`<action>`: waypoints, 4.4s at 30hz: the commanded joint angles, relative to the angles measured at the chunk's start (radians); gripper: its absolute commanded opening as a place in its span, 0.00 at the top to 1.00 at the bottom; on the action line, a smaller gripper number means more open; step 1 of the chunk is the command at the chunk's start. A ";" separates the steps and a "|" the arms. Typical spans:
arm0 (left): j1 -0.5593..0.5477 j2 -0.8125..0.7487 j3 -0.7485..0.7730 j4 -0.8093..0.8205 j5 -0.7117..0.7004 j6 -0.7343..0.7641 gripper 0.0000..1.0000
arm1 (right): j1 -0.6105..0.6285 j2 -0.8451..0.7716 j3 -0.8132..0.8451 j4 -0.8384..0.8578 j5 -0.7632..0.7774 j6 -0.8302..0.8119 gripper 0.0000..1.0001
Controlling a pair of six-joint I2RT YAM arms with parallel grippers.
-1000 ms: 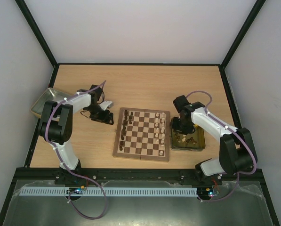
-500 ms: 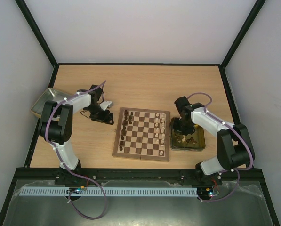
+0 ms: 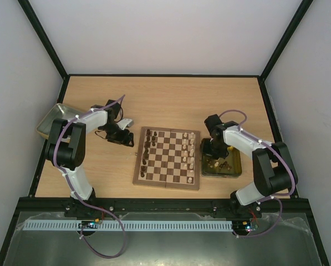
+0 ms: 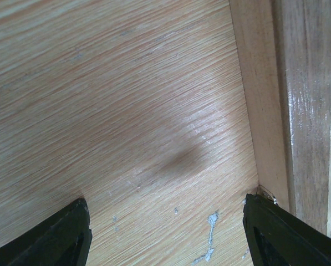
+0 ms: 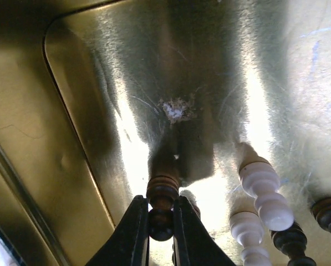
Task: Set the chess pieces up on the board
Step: Pick up the chess piece from the storage box, then place the chess piece on the chessboard.
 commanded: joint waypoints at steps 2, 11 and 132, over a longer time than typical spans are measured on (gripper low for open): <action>-0.006 0.061 -0.014 0.014 -0.039 0.000 0.24 | -0.003 -0.011 0.057 -0.084 0.071 -0.023 0.94; -0.006 0.061 -0.012 0.013 -0.035 0.004 0.24 | 0.024 -0.049 0.249 -0.268 0.091 -0.036 0.95; -0.002 -0.020 -0.044 0.036 -0.137 0.005 0.23 | 0.320 -0.037 0.332 -0.176 0.128 0.065 0.79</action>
